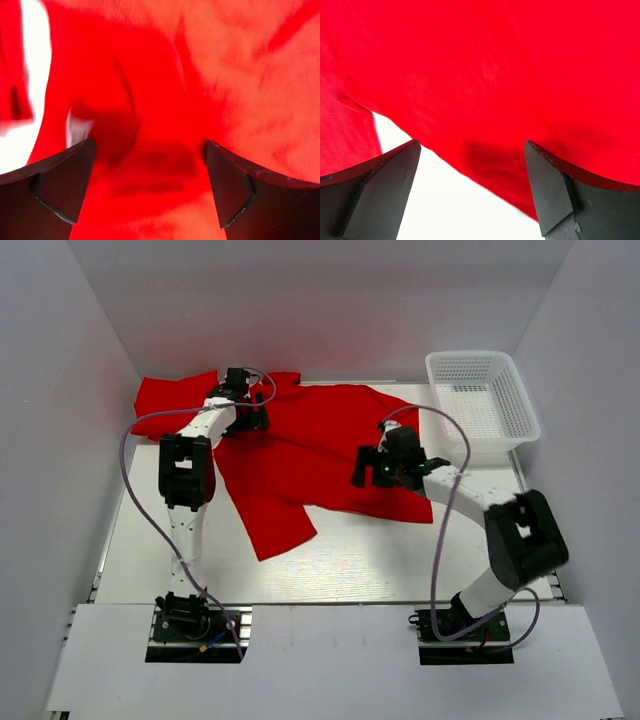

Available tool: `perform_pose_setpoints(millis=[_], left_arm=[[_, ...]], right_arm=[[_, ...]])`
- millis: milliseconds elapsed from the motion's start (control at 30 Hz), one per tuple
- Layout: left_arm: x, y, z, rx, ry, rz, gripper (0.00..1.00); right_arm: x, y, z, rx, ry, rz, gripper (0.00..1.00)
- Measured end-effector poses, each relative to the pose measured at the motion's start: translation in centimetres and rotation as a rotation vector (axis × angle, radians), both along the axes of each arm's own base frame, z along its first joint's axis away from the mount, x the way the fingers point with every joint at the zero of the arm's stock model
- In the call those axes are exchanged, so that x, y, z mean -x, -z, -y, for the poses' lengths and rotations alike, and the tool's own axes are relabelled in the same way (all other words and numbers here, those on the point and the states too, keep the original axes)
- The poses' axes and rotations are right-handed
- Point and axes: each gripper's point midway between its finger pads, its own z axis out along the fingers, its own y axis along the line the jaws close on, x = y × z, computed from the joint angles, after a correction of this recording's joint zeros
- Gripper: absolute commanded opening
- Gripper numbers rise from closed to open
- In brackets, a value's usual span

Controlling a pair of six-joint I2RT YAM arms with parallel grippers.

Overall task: Fold and stack the t-shirts
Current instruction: Flatten out the tshirt

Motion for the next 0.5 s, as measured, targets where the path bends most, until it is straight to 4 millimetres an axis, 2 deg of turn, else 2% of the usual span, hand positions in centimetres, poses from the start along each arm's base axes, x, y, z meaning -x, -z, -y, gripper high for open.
perform_pose_setpoints(millis=[100,167,233,300,367,433,500], left_arm=[[3.4,-1.9,0.0,-0.013,0.005,-0.032,1.0],[7.6,-4.0,0.1,-0.004,0.01,-0.042,1.0],[11.5,-6.6,0.3,0.025,0.011,-0.008,1.0],[15.9,-9.4,0.7,0.07,0.019,0.052,1.0],[19.4,-10.8,1.2,0.114,0.03,0.097,1.0],[22.6,-10.3,2.0,0.153,0.051,0.106,1.0],[26.0,-7.9,2.9,0.18,0.078,0.048,1.0]], right_arm=[[-0.6,-4.9,0.7,-0.038,0.034,0.131,0.9],[-0.4,-8.1,1.6,-0.065,0.068,0.222,0.9],[0.4,-10.0,2.8,-0.081,0.116,0.279,0.9],[1.3,-10.1,4.4,-0.072,0.177,0.291,0.9],[2.6,-8.9,5.9,-0.042,0.236,0.258,0.9],[3.9,-7.4,7.5,-0.004,0.293,0.217,0.9],[5.3,-6.2,9.1,0.028,0.349,0.185,0.9]])
